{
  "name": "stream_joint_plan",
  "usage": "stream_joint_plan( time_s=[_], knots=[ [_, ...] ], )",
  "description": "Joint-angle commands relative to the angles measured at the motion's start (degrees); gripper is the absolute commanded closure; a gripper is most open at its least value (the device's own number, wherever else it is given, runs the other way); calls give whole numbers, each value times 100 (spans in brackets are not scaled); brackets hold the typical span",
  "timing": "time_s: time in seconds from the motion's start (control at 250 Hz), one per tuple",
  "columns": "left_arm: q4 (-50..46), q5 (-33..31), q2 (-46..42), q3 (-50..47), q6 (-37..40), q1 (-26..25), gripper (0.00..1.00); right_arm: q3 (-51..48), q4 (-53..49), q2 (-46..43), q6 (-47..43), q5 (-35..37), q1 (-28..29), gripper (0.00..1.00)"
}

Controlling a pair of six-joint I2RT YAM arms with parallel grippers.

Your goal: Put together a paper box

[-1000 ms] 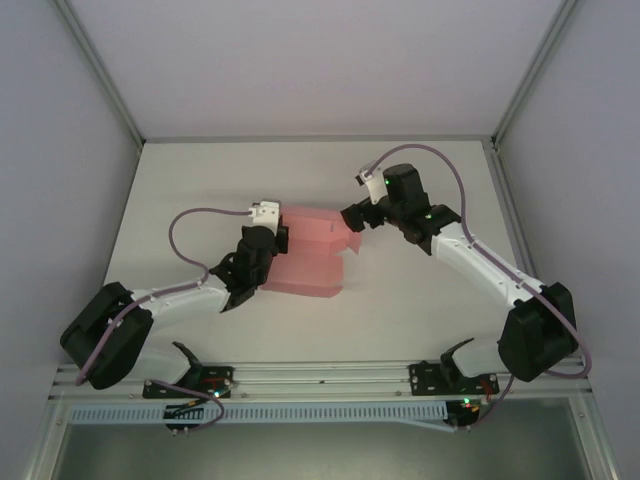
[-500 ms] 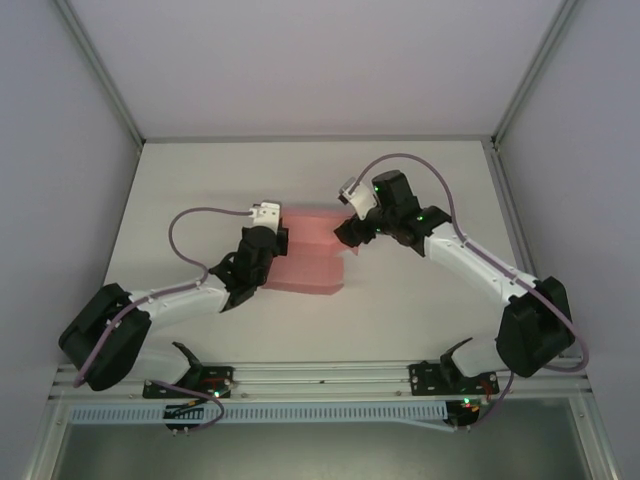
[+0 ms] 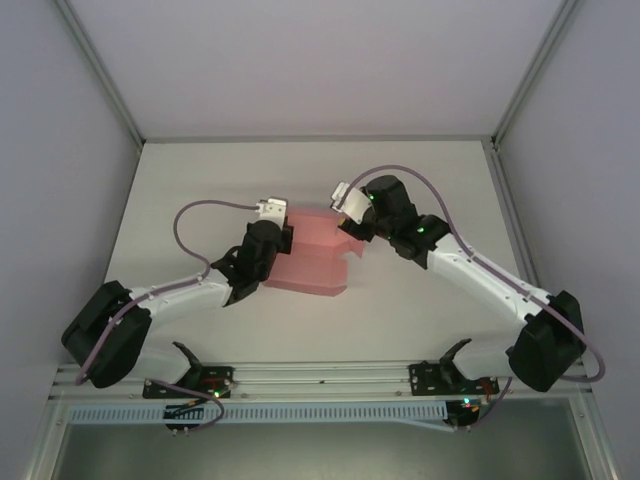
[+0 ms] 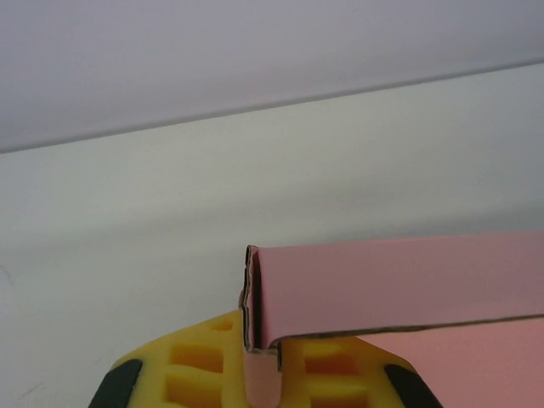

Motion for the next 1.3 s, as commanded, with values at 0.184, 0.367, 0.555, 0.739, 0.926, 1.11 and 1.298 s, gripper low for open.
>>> stream_joint_plan(
  time_s=[0.184,0.367,0.555,0.739,0.926,1.11,1.298],
  knots=[
    [-360,-62,209,417,-98,-33,100,412,-558,503,-899,414,189,36],
    [-439,-101,392,515,-46,-19,100,512,-1367,356,-1227,346,219,32],
    [-365,46,346,512,-38,-35,100,440,-662,685,-1136,821,227,50],
    [-374,-72,283,511,-136,-29,100,470,321,1038,-815,1396,299,76],
    [-456,-182,288,621,-198,-28,100,454,34,987,-792,1091,331,81],
    [-610,-536,409,901,-491,-24,100,672,-170,1048,32,803,428,100],
    [-948,-998,769,1293,-1128,-31,100,1256,-352,1334,2887,1219,617,100]
  ],
)
